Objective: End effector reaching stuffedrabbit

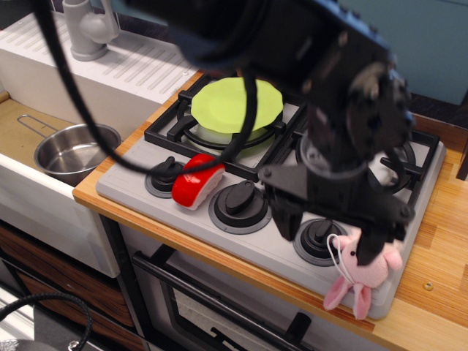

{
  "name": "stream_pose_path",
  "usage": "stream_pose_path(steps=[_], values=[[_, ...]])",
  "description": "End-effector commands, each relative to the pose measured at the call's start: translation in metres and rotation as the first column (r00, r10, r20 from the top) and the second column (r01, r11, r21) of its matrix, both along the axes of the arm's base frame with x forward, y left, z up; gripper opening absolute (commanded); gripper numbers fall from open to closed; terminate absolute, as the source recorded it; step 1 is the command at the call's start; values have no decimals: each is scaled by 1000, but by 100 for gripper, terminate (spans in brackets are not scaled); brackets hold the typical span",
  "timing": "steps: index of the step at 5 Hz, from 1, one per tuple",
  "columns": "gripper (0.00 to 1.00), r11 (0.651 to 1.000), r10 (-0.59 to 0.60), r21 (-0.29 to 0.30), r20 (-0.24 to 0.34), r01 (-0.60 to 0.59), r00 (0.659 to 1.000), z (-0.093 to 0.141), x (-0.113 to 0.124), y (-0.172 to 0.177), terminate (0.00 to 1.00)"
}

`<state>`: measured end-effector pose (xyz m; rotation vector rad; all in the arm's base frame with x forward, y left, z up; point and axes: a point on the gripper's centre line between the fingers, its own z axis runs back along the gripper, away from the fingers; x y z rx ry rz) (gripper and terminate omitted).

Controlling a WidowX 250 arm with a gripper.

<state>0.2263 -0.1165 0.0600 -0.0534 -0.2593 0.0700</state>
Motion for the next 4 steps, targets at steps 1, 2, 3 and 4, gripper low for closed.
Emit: stream_pose_path(steps=[1,2,3,4], values=[[100,1000,9,-30,61,-7,998,-5,11,-21,0],[100,999,12,-36,62,-9,998,-9,16,-31,0],[100,999,13,-45,75,-10,997,-18,21,-40,0],[100,998,11,-59,84,-6,996,-26,23,-45,0]])
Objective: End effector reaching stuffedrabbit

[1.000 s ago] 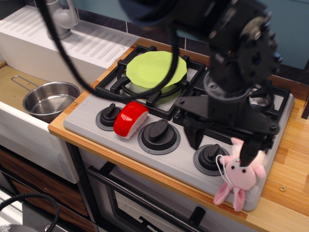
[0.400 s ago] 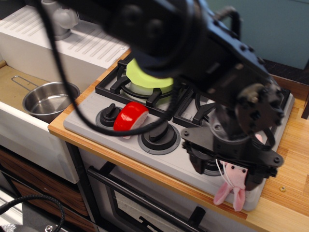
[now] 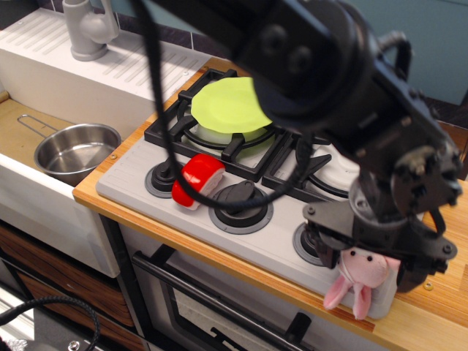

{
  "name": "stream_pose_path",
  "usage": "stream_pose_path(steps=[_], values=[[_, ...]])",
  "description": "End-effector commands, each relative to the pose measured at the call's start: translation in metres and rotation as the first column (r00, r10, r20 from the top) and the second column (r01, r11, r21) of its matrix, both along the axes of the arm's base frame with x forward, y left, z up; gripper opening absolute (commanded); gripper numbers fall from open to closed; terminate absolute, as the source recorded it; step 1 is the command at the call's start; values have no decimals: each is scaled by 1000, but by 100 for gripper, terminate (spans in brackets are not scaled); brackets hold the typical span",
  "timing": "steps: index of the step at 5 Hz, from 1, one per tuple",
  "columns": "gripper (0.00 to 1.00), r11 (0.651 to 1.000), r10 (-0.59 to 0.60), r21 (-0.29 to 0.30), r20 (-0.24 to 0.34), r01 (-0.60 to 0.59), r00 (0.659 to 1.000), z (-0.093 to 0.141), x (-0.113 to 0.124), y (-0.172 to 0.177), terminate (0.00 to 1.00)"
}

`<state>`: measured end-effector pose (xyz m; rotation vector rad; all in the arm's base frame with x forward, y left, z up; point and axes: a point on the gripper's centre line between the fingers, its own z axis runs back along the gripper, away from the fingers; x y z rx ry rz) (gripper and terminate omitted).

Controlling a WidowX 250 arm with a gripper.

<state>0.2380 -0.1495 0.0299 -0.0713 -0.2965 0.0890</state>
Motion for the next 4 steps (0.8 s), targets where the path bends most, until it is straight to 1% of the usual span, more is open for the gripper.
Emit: stream_pose_path(steps=[1,2,3,4], values=[[100,999,-20,-37,58,22,998,-3,12,-12,0],[100,998,-41,-41,59,44,997,-7,14,-9,0],[100,996,-75,-42,54,78,996,-4,13,-3,0],[100,996,-75,-42,54,78,996,-4,13,-3,100]])
